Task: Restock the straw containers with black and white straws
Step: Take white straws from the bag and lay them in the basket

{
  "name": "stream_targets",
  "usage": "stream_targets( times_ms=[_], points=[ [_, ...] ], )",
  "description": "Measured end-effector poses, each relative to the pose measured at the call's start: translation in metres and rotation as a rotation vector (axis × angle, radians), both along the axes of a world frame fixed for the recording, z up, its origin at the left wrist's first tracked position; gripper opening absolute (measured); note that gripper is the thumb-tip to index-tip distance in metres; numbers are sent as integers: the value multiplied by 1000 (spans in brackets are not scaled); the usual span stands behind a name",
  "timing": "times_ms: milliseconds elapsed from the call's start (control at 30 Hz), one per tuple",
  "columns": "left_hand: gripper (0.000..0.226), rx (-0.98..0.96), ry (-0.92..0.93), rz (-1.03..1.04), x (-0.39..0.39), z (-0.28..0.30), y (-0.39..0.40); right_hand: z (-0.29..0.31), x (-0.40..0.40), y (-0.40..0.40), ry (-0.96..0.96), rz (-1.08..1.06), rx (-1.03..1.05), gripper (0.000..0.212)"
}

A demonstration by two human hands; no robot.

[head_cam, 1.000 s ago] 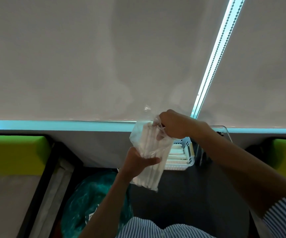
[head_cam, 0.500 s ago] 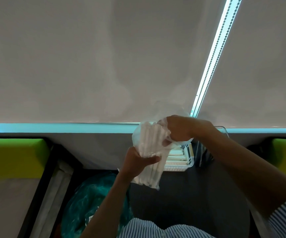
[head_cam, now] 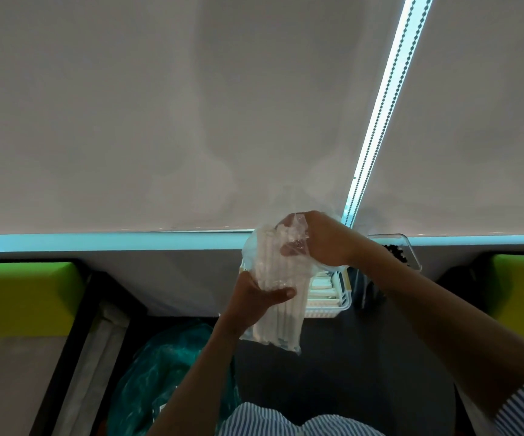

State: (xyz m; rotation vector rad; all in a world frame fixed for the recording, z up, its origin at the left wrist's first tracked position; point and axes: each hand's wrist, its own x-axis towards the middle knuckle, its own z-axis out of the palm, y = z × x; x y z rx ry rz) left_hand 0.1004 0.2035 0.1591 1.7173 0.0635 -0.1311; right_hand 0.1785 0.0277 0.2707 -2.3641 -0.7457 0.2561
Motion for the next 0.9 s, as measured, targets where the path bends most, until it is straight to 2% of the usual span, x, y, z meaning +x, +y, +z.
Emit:
stream_targets(
  times_ms=[133,267,433,533,700,800,900],
  points=[
    [43,-12,-1,27,1,-2,-1,-1,0,1,18,-59,33,36],
    [43,10,7,38,3,-3,-1,1,2,1,-5,-112,83,27],
    [51,52,17,30,6,-4,-1,7,0,2,-38,-165,147,30],
    [57,39,26,31,5,-6,0,7,0,3,-20,-210,224,23],
    [55,32,34,29,5,-2,-1,10,-1,6,42,-302,367,23],
    [49,-31,38,41,5,0,-2,10,-3,1,156,-312,472,29],
    [50,-93,47,83,6,1,-4,6,-6,-1,248,-232,410,22]
  ],
)
